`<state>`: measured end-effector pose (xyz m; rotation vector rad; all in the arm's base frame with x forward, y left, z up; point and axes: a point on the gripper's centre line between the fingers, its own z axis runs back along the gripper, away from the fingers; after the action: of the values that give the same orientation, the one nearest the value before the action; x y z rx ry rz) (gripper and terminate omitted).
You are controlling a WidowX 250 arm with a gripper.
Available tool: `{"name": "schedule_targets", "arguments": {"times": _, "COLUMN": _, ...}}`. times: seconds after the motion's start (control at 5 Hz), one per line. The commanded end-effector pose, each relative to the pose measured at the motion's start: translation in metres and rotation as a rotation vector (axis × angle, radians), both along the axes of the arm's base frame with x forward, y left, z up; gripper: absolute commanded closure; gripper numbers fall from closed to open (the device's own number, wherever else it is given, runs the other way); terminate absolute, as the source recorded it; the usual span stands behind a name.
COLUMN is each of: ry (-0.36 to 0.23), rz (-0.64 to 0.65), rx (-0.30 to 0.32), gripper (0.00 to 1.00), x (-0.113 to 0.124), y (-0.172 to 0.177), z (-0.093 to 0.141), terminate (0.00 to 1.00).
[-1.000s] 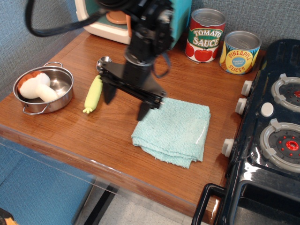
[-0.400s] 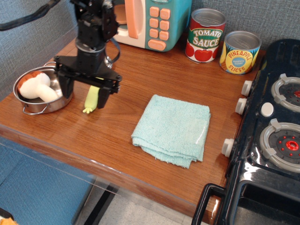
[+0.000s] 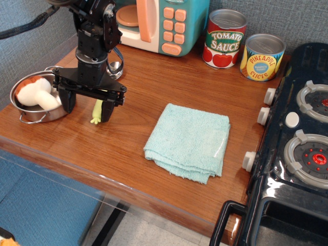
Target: Place the spatula on the blue cloth.
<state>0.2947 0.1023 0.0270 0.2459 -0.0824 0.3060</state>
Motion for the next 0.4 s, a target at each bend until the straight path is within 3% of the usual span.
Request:
{"name": "schedule_targets", "arguments": {"times": 0.0, "ry": -0.036, "rz": 0.018, "rx": -0.001, "gripper": 0.00, "x": 0.001, "y": 0.007, "z": 0.001, "terminate": 0.00}}
{"name": "schedule_targets", "arguments": {"times": 0.2, "ry": -0.035, "rz": 0.041, "rx": -0.013, "gripper": 0.00, "x": -0.002, "y": 0.007, "z": -0.010, "terminate": 0.00}}
